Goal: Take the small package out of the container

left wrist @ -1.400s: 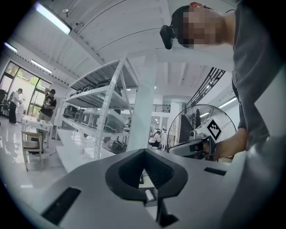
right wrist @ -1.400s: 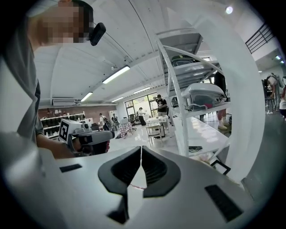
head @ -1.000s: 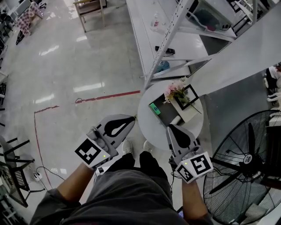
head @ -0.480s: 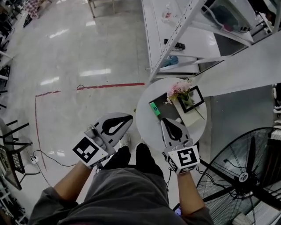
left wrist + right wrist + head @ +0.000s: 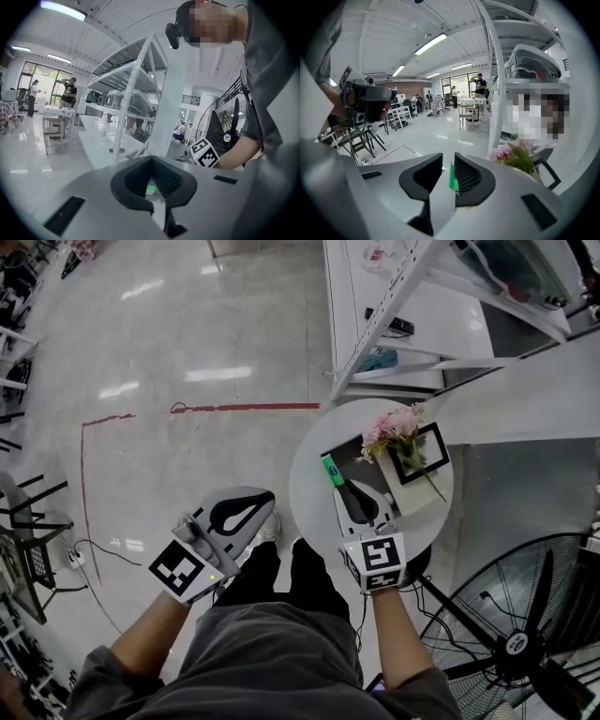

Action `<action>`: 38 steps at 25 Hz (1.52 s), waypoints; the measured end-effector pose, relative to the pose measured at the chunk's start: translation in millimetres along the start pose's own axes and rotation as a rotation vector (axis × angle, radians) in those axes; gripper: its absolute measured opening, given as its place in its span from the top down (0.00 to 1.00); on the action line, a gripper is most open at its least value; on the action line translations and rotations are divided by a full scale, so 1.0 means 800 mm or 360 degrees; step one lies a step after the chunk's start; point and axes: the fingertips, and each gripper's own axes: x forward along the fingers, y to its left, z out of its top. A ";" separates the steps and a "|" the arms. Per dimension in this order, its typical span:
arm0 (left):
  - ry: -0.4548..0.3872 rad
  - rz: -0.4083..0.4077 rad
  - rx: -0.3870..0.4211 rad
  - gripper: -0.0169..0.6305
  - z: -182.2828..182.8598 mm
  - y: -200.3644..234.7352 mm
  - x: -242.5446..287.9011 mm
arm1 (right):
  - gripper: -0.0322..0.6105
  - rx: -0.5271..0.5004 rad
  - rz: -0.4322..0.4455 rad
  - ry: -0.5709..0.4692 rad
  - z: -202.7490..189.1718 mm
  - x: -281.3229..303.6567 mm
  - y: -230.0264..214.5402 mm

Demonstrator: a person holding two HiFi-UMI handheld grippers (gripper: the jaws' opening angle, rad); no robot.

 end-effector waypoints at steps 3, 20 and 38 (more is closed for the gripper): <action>0.0039 0.0023 -0.0017 0.95 -0.009 0.003 0.000 | 0.79 0.0001 0.0018 0.0038 -0.017 0.016 -0.001; 0.0199 0.0014 -0.0067 0.95 -0.059 0.012 0.013 | 0.67 -0.0136 -0.0052 0.0258 -0.098 0.083 -0.013; 0.0140 -0.0009 -0.0034 0.95 -0.044 0.011 -0.003 | 0.79 -0.0176 -0.0175 0.0211 -0.071 0.073 -0.017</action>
